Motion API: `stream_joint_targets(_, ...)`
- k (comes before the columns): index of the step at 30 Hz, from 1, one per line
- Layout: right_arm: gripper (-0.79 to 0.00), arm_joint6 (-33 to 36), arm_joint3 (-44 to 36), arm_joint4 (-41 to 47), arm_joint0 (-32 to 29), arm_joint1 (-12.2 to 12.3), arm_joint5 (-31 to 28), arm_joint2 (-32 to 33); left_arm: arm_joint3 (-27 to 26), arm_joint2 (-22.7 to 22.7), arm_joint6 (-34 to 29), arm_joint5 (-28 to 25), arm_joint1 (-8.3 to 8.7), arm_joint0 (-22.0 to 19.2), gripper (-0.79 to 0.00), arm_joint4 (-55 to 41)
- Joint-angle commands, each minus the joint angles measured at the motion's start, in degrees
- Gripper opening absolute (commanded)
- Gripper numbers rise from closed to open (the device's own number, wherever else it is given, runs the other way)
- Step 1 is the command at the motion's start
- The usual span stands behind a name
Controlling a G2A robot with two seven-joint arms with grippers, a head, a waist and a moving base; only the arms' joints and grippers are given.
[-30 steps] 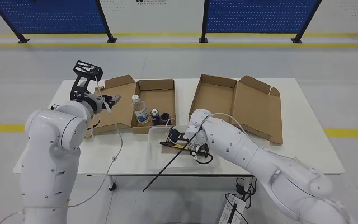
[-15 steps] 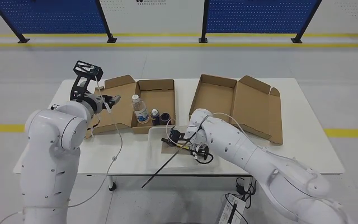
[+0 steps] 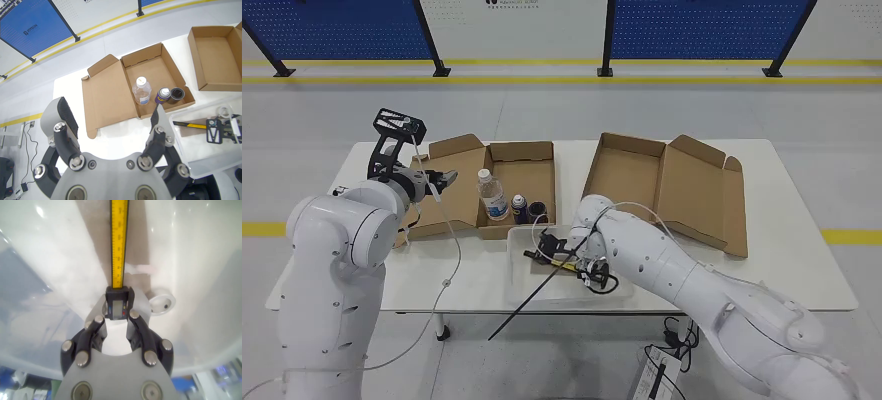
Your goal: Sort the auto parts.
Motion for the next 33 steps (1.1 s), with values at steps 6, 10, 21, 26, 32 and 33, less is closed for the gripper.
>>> stream_joint_targets(6,-0.785,-0.3,0.3,-0.2,0.5,-1.4,-0.7,-0.4,0.0,0.0,0.0,0.0,0.00,0.0,0.000,0.0)
stream_joint_targets(10,-0.610,-0.4,1.2,-0.3,0.9,-2.1,-1.1,-0.5,0.0,0.0,0.0,0.0,0.00,0.0,0.000,0.0)
stream_joint_targets(21,-0.474,-1.2,1.4,0.5,0.6,-2.0,0.6,1.8,0.0,0.0,0.0,0.0,0.00,0.0,0.000,0.0)
stream_joint_targets(26,-0.449,-1.6,-1.4,0.1,-0.5,-0.5,2.5,4.0,0.0,0.0,0.0,0.0,0.00,0.0,0.000,0.0)
stream_joint_targets(32,-0.462,-0.5,-6.1,-1.5,-2.9,1.7,4.7,6.5,0.0,0.0,0.0,0.0,0.00,0.0,0.000,0.0)
stream_joint_targets(33,-0.462,-0.4,-6.9,-1.8,-3.3,2.1,5.0,6.9,0.0,0.0,0.0,0.0,0.00,0.0,0.000,0.0)
